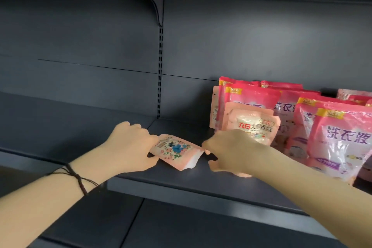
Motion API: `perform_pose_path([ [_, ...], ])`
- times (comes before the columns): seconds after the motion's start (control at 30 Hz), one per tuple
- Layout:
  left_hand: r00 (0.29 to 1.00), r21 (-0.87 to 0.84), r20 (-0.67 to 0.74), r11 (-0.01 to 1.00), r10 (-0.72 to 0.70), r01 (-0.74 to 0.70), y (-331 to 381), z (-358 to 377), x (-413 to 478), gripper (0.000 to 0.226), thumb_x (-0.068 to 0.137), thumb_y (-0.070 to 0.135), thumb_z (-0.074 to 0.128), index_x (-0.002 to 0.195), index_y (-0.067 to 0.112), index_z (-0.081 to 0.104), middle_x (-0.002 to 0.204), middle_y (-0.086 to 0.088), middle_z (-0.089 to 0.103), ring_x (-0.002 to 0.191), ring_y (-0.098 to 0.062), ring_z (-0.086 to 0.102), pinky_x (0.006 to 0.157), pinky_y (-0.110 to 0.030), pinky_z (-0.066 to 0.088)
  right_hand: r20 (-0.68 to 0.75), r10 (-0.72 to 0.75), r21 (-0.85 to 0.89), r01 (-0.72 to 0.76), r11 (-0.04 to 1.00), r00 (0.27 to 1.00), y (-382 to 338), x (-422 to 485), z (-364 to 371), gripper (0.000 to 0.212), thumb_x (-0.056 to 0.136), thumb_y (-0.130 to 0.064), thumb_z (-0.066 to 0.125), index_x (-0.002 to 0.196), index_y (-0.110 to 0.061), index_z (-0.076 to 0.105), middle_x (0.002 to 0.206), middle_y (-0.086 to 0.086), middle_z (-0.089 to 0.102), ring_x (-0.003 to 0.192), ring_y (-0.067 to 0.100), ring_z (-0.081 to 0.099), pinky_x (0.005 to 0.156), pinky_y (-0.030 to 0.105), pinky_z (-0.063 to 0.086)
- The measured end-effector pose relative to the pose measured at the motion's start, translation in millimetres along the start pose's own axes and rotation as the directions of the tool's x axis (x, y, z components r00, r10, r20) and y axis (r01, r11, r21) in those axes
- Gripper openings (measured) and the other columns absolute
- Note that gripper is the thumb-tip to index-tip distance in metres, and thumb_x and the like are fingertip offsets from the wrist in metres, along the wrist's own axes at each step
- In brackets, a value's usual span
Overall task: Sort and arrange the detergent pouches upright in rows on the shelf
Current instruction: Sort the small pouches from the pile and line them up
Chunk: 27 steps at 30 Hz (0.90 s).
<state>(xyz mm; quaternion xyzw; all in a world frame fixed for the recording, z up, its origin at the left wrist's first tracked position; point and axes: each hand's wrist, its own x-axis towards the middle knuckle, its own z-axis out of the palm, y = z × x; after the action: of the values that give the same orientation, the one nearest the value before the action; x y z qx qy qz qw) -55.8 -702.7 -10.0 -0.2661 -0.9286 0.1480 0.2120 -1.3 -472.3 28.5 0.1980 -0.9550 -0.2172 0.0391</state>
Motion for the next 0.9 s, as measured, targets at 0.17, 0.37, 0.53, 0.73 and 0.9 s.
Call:
perform_pose_path([
  [0.17,0.998,0.031,0.069,0.999,0.007,-0.009,-43,28,12,0.045,0.087,0.061,0.036,0.108,0.030,0.060,0.092,0.009,0.064,0.095,-0.016,0.056,0.070,-0.031,0.036,0.026,0.002,-0.067,0.000,0.998,1.000,-15,65,-16,0.036,0.092,-0.037,0.054,0.121,-0.016,0.059,0.109,0.006,0.065,0.093,0.025,0.064,0.070,0.033,0.054],
  [0.37,0.996,-0.075,0.088,0.997,0.022,-0.015,-80,63,41,0.047,0.089,0.062,0.036,0.110,0.028,0.060,0.096,0.007,0.064,0.098,-0.016,0.056,0.078,-0.033,0.040,0.067,0.096,-0.017,-0.095,0.995,0.993,-17,140,-11,0.040,0.096,-0.043,0.048,0.120,-0.015,0.062,0.113,0.006,0.065,0.100,0.027,0.063,0.078,0.037,0.055],
  [0.53,0.988,-0.346,0.148,0.935,-0.029,0.080,-77,87,53,0.045,0.089,0.062,0.038,0.116,0.031,0.058,0.105,0.009,0.062,0.102,-0.014,0.055,0.076,-0.031,0.038,0.231,0.216,0.393,-0.294,0.871,0.949,-19,191,22,0.045,0.096,-0.046,0.044,0.100,-0.008,0.067,0.094,0.005,0.066,0.082,0.021,0.062,0.069,0.032,0.049],
  [0.73,0.990,-0.441,0.115,0.889,-0.079,0.122,-69,107,50,0.055,0.089,0.066,0.033,0.124,0.030,0.055,0.114,0.009,0.060,0.108,-0.013,0.054,0.084,-0.033,0.042,0.354,0.269,0.561,-0.434,0.705,0.896,-21,211,51,0.026,0.094,-0.034,0.055,0.086,-0.010,0.062,0.086,0.005,0.066,0.075,0.016,0.063,0.067,0.028,0.052],
  [0.9,0.975,-0.576,0.151,0.787,-0.163,0.221,-72,105,44,0.058,0.087,0.066,0.032,0.131,0.032,0.051,0.125,0.013,0.057,0.117,-0.009,0.048,0.086,-0.031,0.041,0.327,0.251,0.876,-0.392,0.280,0.911,-17,191,33,0.009,0.096,-0.023,0.056,0.099,-0.018,0.064,0.098,0.003,0.071,0.089,0.014,0.070,0.079,0.029,0.058],
])
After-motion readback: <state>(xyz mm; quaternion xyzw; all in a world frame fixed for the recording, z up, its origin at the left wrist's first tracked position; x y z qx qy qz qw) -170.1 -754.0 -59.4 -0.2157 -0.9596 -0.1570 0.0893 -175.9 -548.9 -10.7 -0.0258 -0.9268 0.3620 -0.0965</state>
